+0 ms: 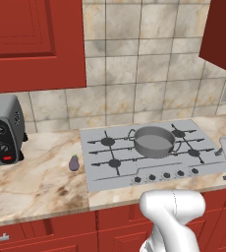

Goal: Turn on the burner for the pot on the stove. Wait thirty seconds for the pot to heat up. Then add the eggplant to the pot.

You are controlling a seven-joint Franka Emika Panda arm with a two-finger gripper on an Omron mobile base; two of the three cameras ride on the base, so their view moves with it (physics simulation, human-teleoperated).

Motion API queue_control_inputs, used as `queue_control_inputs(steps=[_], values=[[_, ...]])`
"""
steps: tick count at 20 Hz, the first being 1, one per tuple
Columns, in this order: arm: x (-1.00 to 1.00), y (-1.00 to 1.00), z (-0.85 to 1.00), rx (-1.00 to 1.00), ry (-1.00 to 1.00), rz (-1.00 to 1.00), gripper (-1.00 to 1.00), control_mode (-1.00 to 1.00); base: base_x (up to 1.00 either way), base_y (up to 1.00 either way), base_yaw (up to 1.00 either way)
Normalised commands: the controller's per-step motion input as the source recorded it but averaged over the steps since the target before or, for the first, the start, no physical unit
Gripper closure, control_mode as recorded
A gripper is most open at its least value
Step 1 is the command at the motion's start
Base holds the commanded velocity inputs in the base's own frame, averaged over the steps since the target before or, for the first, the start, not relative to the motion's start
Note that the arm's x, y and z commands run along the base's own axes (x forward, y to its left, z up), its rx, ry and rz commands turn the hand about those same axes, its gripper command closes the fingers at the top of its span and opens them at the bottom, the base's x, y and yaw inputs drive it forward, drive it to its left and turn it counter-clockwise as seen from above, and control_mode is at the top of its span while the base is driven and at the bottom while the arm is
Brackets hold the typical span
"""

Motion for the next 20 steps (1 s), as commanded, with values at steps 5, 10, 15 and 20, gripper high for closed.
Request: queue_control_inputs(steps=[5, 10, 15, 20], values=[[0.00, 0.00, 0.00, 0.00, 0.00, 0.00, -1.00, -1.00, 0.00, 0.00, 0.00], [0.00, 0.00, 0.00, 0.00, 0.00, 0.00, -1.00, -1.00, 0.00, 0.00, 0.00], [0.00, 0.00, 0.00, 0.00, 0.00, 0.00, -1.00, -1.00, 0.00, 0.00, 0.00], [0.00, 0.00, 0.00, 0.00, 0.00, 0.00, -1.00, -1.00, 0.00, 0.00, 0.00]])
